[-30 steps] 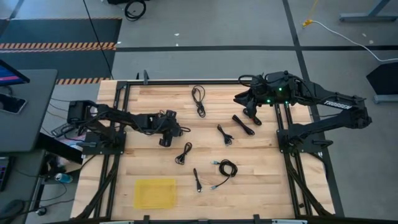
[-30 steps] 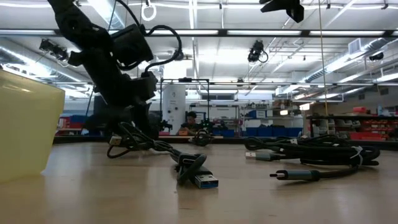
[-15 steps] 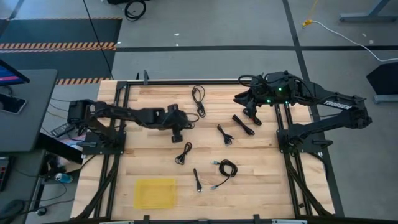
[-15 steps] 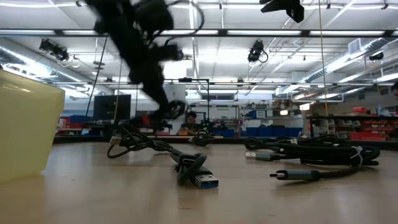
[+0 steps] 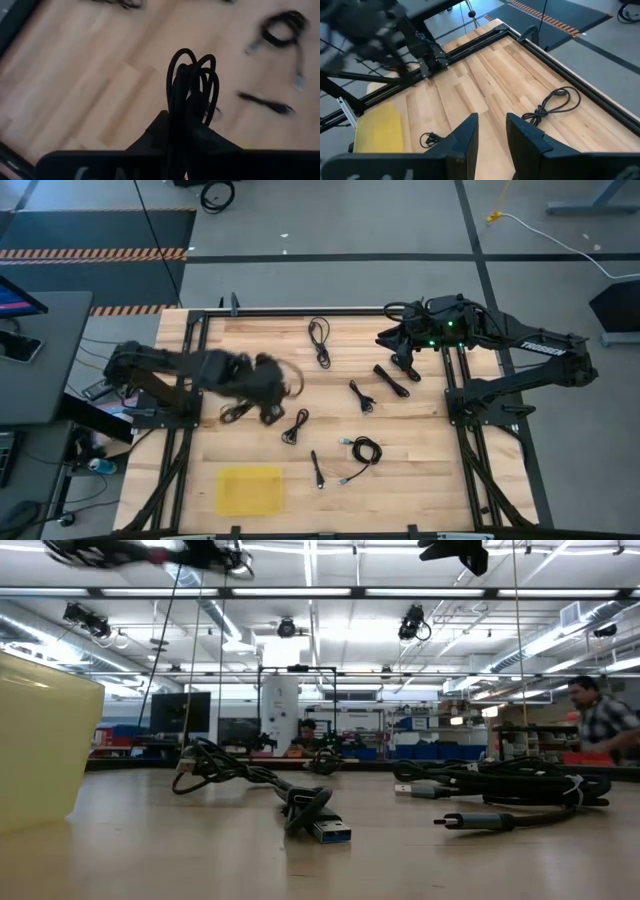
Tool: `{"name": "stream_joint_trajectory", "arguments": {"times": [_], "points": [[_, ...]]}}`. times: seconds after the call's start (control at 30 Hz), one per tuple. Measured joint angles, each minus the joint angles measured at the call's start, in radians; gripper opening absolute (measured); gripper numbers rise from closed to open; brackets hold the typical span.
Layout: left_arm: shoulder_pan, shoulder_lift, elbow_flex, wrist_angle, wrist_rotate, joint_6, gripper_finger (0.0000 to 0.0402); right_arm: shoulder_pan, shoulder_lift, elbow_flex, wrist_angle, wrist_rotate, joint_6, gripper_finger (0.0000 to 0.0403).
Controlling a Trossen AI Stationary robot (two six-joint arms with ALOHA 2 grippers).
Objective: Pick and place USB-C Cables
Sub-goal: Put the black charger cable into the yellow bin
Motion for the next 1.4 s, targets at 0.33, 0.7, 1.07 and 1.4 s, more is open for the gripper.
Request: {"name": "stream_joint_trajectory", "arguments": {"times": [0.33, 0.7, 1.07, 1.4], "points": [[-0.429, 0.042, -0.03, 0.073, 0.008, -0.378, 0.0029, 0.0, 0.0, 0.0, 0.0, 0.0, -0.08, 0.0105], [-0.514, 0.241, -0.033, 0.244, 0.1, -0.464, 0.0029, 0.0, 0.0, 0.0, 0.002, 0.0, -0.084, 0.0105], [-0.443, 0.325, -0.034, 0.316, 0.093, -0.142, 0.0029, -0.001, 0.0, 0.0, 0.002, -0.009, -0.085, 0.0105], [-0.464, 0.325, -0.034, 0.271, 0.12, -0.152, 0.0029, 0.0, 0.0, 0.0, -0.001, -0.01, -0.091, 0.0105]]}}
